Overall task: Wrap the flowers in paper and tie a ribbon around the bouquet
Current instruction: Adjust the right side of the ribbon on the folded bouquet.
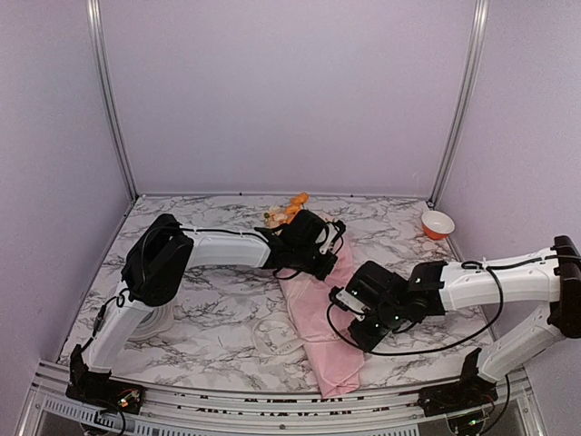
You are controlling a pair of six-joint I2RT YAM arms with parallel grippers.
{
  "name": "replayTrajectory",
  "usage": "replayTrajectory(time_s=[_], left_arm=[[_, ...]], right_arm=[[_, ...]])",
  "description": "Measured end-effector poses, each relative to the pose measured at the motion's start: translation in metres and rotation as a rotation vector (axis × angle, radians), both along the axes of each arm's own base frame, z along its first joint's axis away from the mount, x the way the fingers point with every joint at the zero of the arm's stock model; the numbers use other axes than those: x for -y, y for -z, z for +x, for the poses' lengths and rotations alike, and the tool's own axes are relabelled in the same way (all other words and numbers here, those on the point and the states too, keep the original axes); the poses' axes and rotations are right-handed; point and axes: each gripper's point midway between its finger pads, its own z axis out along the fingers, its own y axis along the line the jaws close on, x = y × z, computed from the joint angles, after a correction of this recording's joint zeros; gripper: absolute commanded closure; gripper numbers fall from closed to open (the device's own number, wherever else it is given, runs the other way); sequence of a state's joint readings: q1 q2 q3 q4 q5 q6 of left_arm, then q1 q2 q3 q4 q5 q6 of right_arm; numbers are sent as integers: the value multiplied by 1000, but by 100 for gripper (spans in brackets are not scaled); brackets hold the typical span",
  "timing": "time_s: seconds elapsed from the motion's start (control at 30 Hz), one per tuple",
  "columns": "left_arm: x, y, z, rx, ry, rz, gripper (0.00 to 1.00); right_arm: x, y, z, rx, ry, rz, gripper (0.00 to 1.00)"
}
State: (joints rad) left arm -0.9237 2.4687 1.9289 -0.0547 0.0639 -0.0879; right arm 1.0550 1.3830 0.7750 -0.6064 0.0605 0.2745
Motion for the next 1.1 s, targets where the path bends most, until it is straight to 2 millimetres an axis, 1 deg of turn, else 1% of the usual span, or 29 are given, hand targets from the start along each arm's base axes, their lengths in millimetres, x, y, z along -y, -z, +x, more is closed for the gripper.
replayTrajectory(time_s=[0.1,0.17,0.27,0.33,0.4,0.47,0.5,0.6,0.67,0.77,0.8,0.9,1.0,1.1], left_arm=[[0,0,0,2,1,2,100],[0,0,0,2,2,2,100],[0,0,0,2,2,2,100],[0,0,0,2,2,2,100],[0,0,0,2,2,2,100],[0,1,0,1,2,2,100],[0,1,0,1,2,2,100],[-1,0,-1,2,2,3,100],[-1,0,0,2,1,4,100],[-2,0,0,2,-1,3,100],[-2,0,1,2,-1,3,100],[-3,-1,2,2,-3,3,100],[-4,-1,3,2,-5,2,100],[-6,-3,4,1,-8,3,100]], right_arm=[[7,-10,22,45,58,0,100],[5,-24,41,102,73,14,100],[-2,-47,67,190,77,29,100],[-12,-63,89,255,72,33,100],[-20,-71,107,302,68,33,100],[-26,-73,120,339,46,34,100],[-29,-72,123,346,34,36,100],[-39,-66,125,342,-12,61,95],[-46,-63,125,339,-31,85,86],[-51,-53,122,320,-52,121,75],[-53,-49,120,306,-54,134,73],[-56,-40,114,272,-67,177,73],[-59,-29,104,230,-80,219,79],[-60,-21,97,195,-80,253,82]])
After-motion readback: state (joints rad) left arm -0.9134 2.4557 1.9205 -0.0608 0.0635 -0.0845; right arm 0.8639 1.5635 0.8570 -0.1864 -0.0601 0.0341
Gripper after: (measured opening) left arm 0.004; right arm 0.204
